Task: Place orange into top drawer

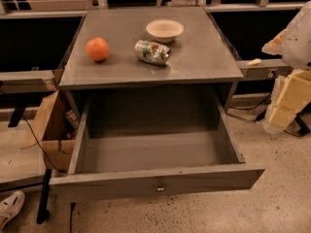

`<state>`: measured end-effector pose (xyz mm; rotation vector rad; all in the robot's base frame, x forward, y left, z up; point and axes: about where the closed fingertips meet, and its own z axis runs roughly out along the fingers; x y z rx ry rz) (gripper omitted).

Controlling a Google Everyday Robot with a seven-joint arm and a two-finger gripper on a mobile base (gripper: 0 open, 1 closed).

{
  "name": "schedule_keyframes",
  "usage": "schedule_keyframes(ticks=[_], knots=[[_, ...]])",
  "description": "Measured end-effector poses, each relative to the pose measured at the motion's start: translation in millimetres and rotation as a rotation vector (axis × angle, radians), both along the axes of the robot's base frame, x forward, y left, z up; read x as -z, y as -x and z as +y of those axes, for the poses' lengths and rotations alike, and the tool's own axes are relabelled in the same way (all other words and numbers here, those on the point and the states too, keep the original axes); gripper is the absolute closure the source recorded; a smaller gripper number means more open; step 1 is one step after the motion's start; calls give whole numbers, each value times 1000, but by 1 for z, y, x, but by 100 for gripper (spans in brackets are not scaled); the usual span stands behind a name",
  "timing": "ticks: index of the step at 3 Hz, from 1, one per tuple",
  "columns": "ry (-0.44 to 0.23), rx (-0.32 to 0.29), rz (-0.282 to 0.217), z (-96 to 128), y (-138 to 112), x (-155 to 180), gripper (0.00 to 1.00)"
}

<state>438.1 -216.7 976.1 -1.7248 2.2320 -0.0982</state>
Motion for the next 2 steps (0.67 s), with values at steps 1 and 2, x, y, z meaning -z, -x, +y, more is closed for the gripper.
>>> schedule_keyframes(ticks=[1,2], knots=[[-4,3,-8,0,0,-1,0],[-61,39,-28,5,-3,-1,0]])
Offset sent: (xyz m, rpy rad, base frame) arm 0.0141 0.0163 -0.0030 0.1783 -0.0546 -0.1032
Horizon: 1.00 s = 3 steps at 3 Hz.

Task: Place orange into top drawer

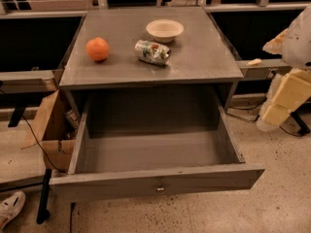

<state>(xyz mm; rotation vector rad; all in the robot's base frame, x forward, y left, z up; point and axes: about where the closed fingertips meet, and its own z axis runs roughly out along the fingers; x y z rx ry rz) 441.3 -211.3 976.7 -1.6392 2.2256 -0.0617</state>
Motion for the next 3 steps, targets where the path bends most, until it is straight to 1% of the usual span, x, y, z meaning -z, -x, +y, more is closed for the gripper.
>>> schedule_keyframes(ticks=[1,2,3], knots=[[-104,48,-48,23,-8,-3,0],[-231,70,-112,64,-31,-19,0],[-359,103,-177,118,-68,-47,0]])
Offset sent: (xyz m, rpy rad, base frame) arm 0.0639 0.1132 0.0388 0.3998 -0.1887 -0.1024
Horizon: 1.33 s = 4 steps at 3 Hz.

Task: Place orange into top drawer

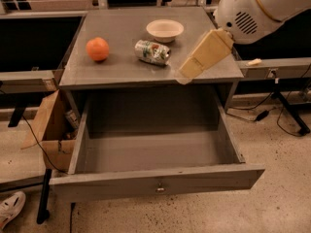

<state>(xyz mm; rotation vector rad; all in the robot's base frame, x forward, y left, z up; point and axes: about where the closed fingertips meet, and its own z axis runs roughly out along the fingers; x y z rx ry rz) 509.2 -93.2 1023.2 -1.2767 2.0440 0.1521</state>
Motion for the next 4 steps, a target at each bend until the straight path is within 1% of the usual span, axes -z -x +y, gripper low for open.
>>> schedule_keyframes(ticks=[1,2,3,4], knots=[[0,0,0,0,0,0,0],[-44,62,-13,13,-20,11,0],[-109,77,-61,45,-66,27,0],[-231,12,-122,101,-123,38,0]])
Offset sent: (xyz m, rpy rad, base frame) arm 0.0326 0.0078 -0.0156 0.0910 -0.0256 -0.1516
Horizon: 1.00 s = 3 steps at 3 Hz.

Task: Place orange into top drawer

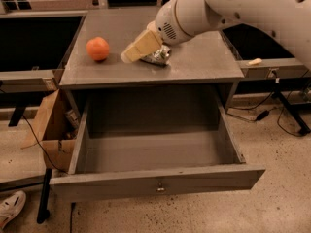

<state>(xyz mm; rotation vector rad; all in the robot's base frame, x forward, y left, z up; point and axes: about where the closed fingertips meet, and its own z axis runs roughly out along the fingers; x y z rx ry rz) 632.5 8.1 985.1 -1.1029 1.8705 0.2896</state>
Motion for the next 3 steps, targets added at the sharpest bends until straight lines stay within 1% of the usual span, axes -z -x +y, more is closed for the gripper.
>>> schedule_keyframes(ticks=[1,2,3], knots=[[-106,-118,-47,63,-70,14,0],[-105,-119,-47,64,-69,14,0],[-124,-129,-53,66,-68,14,0]])
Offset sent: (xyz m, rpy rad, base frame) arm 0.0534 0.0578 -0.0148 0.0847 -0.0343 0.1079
